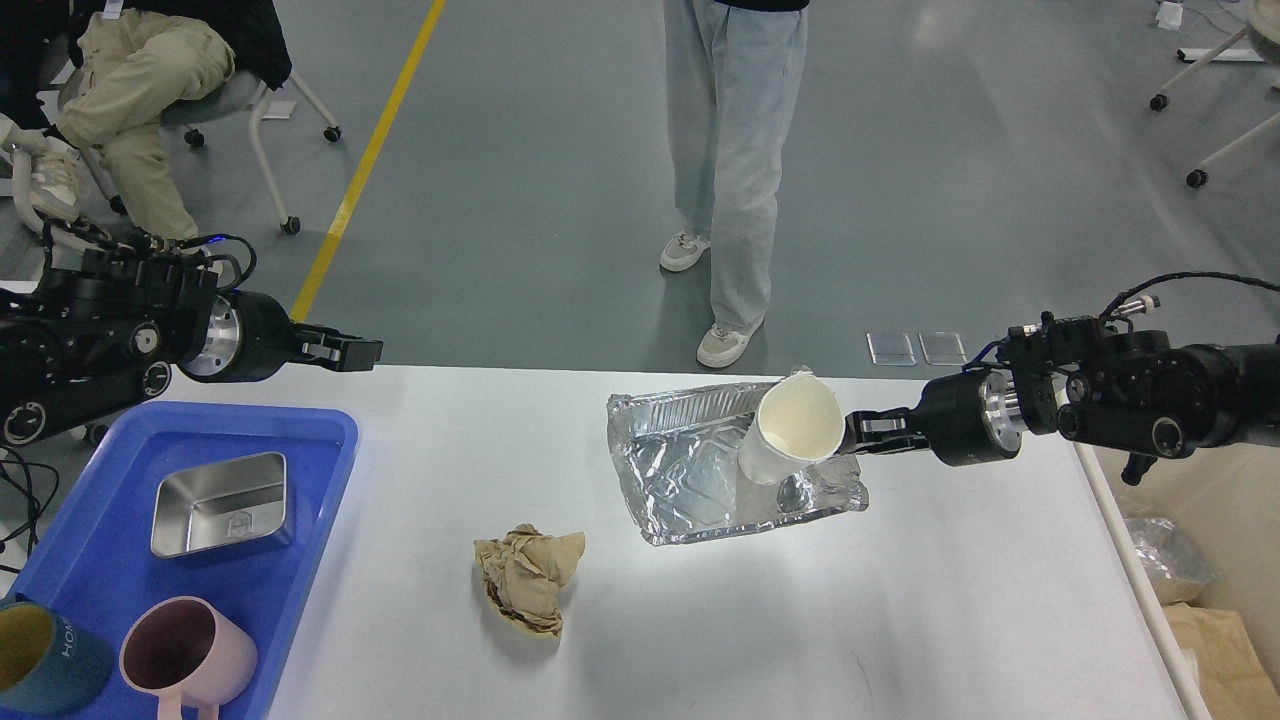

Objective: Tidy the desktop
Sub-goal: 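Withdraw the left gripper and swing it toward the brown paper wad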

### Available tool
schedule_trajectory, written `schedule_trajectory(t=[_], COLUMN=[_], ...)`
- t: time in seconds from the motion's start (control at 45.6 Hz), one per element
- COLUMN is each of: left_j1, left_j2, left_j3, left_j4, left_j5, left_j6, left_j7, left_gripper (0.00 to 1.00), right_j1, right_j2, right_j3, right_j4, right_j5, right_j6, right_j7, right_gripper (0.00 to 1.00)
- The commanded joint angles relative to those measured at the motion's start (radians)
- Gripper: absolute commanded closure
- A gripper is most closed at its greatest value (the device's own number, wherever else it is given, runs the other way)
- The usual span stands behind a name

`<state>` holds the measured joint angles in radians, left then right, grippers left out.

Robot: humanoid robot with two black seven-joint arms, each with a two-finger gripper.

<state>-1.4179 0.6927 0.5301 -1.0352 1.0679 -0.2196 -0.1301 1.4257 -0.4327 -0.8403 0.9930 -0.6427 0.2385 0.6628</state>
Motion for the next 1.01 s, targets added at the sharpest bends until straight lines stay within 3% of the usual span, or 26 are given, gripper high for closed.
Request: schedule_trajectory(t=[0.0, 0.241, 0.329, 0.461, 0.68, 0.988], left_j1=[-0.016, -0.065, -0.076, -0.095, -0.095, -0.092], left_j2=[0.094, 0.332, 0.421, 0.572, 0.745, 0.883], left_j3=[-0.036, -0.052, -0.056, -0.09, -0.125, -0.248], left_j4=[-0.138, -0.402, -0.466, -0.545, -0.603, -0.603], left_j5=[0.017, 0.021, 0.021, 0.021, 0.021, 0.021], left_j6=[0.005, -0.003, -0.041, -0.17, -0.316, -0.497], left_j7=[-0.002, -0.065, -0.074, -0.091, -0.095, -0.092], left_gripper=[0.28, 0.27, 0.26, 0.26, 0.25, 0.24], right_j1=[-0.001, -0.01, -0.011, -0.011, -0.013, -0.017], right_j2=[0.005, 0.006, 0.006, 0.014, 0.02, 0.019], right_j3=[0.004, 0.007, 0.009, 0.009, 0.009, 0.009], right_j4=[-0.002, -0.004, -0.004, -0.007, -0.011, -0.013], right_j5=[0.0, 0.0, 0.0, 0.0, 0.0, 0.0], right_j6=[-0.002, -0.002, -0.004, -0.004, -0.005, -0.007], right_j7=[0.0, 0.0, 0.0, 0.0, 0.0, 0.0], right_gripper=[1.0, 1.0, 1.0, 1.0, 1.0, 1.0])
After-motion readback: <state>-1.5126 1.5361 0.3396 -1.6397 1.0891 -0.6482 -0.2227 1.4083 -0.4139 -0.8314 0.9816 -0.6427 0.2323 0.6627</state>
